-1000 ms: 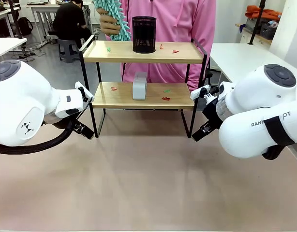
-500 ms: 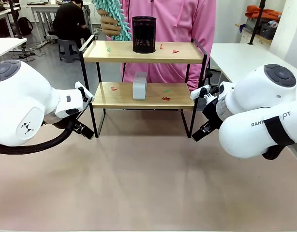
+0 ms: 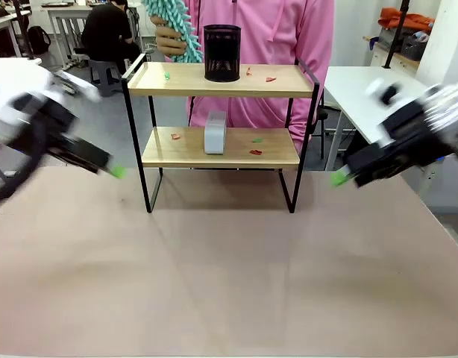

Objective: Clean the shelf.
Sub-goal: Pick up the Duster from the human.

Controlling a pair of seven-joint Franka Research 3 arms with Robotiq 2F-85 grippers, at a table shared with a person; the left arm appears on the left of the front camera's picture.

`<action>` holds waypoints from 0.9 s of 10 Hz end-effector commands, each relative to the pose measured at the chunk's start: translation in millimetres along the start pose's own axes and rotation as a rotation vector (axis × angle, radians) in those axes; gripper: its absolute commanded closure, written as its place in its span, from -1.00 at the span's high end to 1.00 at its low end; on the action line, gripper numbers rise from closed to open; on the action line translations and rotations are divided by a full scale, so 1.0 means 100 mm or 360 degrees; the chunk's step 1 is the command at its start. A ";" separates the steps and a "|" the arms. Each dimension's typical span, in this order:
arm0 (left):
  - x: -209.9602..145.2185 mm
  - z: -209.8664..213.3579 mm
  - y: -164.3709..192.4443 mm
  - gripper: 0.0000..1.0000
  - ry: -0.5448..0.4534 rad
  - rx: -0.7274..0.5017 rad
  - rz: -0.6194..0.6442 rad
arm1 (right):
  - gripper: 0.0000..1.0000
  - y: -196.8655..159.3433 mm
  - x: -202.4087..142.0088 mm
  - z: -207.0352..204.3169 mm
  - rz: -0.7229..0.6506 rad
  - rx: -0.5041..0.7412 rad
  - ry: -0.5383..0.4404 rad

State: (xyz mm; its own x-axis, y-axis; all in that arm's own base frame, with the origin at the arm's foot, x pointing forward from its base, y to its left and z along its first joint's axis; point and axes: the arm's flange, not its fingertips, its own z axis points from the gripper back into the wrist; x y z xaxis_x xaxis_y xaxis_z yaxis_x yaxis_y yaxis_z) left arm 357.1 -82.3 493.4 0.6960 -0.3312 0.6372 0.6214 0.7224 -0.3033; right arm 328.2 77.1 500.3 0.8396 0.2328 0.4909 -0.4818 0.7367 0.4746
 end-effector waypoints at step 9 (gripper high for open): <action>-2.12 2.23 1.96 1.00 -0.1323 -0.0200 0.1104 | 1.00 -1.71 -1.52 1.84 -0.0688 0.0677 -0.0881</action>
State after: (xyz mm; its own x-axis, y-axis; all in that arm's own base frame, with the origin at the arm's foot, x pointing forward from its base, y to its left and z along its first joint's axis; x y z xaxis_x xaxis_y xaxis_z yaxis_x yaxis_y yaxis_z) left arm 253.4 274.6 428.8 0.4874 0.7284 0.4815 0.1815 0.4549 -0.8719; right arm 238.7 -207.1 464.1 0.7903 -0.4679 0.3954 -0.2516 0.3406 0.9059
